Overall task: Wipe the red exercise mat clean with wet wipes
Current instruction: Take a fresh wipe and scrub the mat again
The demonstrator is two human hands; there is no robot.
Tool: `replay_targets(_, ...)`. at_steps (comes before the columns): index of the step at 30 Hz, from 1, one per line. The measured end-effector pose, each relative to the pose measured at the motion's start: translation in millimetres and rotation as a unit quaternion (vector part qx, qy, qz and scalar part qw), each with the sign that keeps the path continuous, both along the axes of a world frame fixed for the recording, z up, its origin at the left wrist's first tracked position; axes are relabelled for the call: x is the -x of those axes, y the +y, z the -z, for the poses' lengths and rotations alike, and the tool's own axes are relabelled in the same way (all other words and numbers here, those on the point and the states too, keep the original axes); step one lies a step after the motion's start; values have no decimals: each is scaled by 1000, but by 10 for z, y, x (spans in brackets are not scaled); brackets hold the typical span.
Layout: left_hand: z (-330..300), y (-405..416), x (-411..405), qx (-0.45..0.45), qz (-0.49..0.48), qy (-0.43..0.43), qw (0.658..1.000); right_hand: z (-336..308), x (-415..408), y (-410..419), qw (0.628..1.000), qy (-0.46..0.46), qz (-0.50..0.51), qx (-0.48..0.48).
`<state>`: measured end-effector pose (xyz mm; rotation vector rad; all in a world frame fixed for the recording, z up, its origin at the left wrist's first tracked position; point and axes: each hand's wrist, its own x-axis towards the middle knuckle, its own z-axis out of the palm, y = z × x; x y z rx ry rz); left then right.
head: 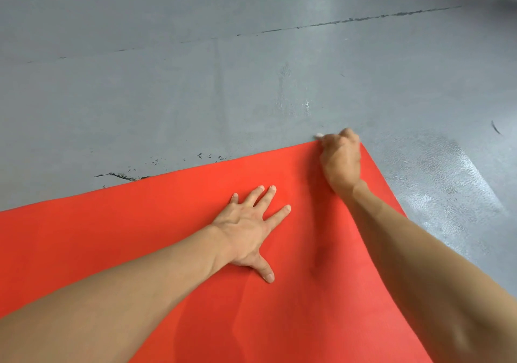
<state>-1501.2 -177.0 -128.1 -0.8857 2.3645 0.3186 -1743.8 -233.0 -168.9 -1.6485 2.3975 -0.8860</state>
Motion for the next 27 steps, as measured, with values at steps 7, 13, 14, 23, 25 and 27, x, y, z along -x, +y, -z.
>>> replay_targets(7,16,-6,-6,15,10,11,1000,27,-862,26,989,-37,-140,-15)
replay_targets(13,7,-5,-6,8,7,7,1000,40,-345,-105,988,19,-150,-13)
replay_targets(14,8,-3,-5,4,5,6,1000,38,-94,-145,997,10,-78,9)
replay_targets(23,16,-13,-18,3,5,3,1000,49,-163,248,976,56,-208,15)
replay_targets(25,5,-13,-11,3,3,-4,1000,-52,151,110,976,80,-200,-7)
replay_targets(27,1,-1,1,2,3,-9,1000,-112,524,-28,990,69,-116,-38)
